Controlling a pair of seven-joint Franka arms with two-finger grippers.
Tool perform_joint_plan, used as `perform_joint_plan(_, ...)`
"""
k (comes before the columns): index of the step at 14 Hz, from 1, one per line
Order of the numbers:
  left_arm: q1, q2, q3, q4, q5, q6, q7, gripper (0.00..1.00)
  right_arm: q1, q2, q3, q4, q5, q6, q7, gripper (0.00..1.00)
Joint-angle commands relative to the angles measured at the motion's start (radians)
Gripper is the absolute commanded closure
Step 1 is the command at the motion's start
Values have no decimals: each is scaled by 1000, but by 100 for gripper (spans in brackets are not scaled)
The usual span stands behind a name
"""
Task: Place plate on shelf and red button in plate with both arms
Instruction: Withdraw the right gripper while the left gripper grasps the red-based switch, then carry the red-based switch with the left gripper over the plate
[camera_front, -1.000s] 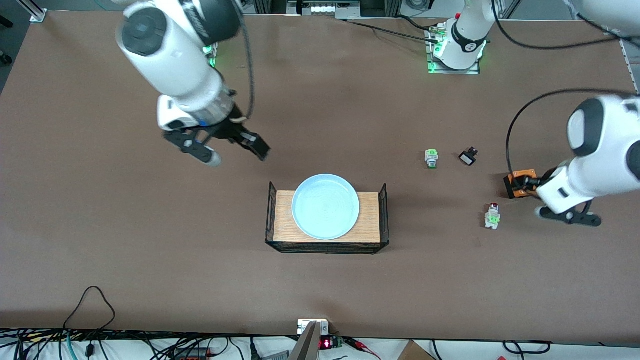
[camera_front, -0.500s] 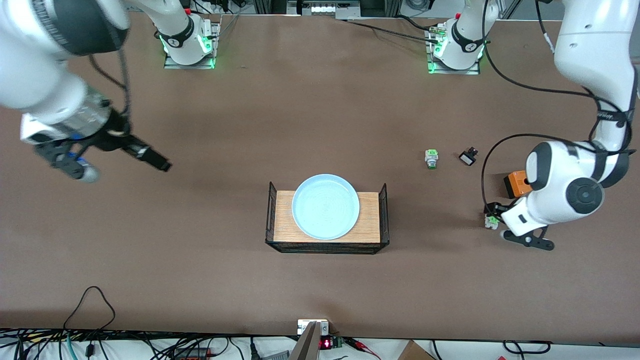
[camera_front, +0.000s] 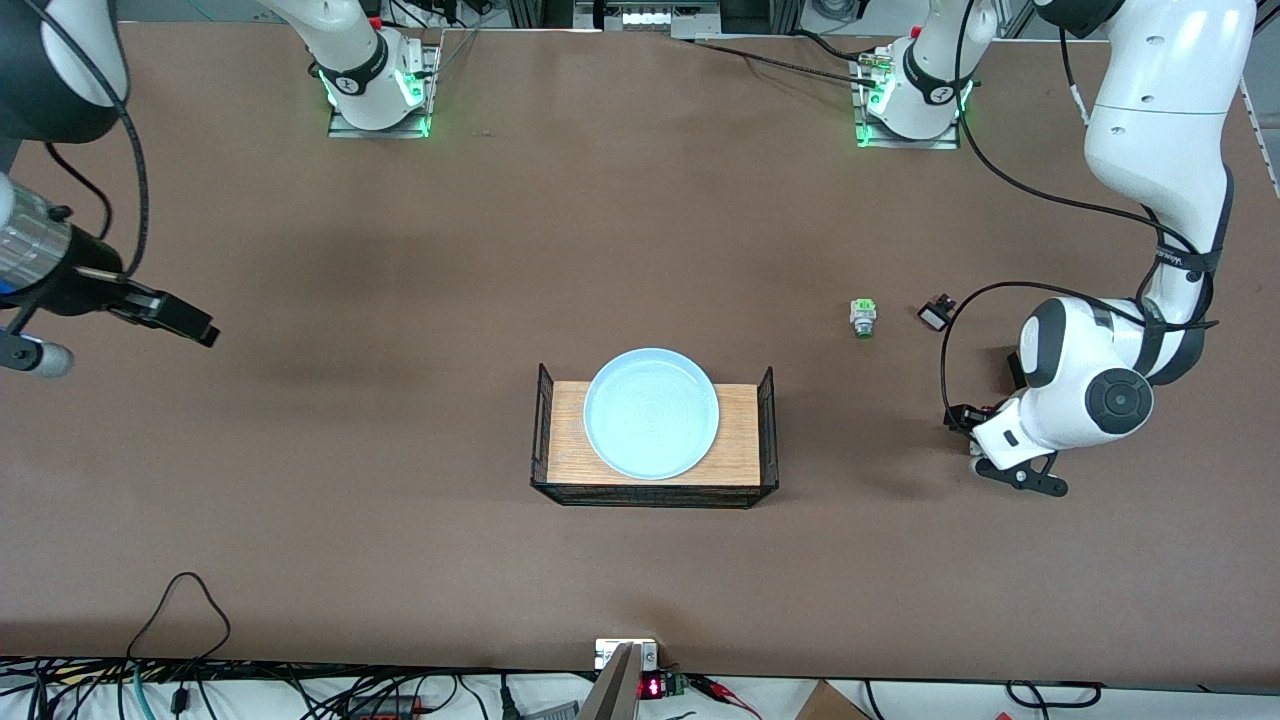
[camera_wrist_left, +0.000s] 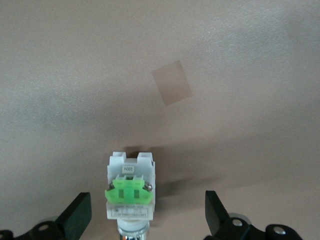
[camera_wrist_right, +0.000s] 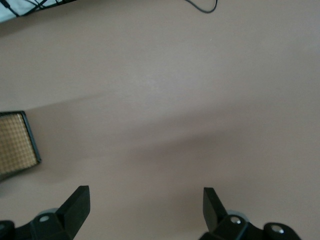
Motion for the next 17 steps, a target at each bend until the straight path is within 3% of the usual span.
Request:
perform_joint_plan(1,7,2,-2,-8,23,29,21,1,-146,-68,97,-57,-29,-15,-150,0)
perform_joint_plan(3,9,19,-1,-8,27,46,36,14,-151,-76,91,-48,-73,-64,-216,0)
perform_joint_plan(4,13,22,-1,-8,27,62,62,26,-149,-76,88,-41,-105,-76,-221,0)
perform_joint_plan(6,15,22,-1,-8,24,59,70,61,-155,-86,88,-46,-113,-82,-235,0)
perform_joint_plan(7,15,22,-1,-9,24,56,67,72,-152,-92,91,-60,-107,-81,-241,0)
perform_joint_plan(11,1,16,-2,6,29,27,79,78,-151,-109,97,-66,-75,-67,-242,0)
perform_joint_plan(13,-22,-16,-4,24,27,-54,76,80,-151,-118,93,-57,-69,-75,-242,0)
perform_joint_plan(17,-81,-58,-12,156,15,-310,73,80,-154,-120,91,-44,-60,-81,-253,0)
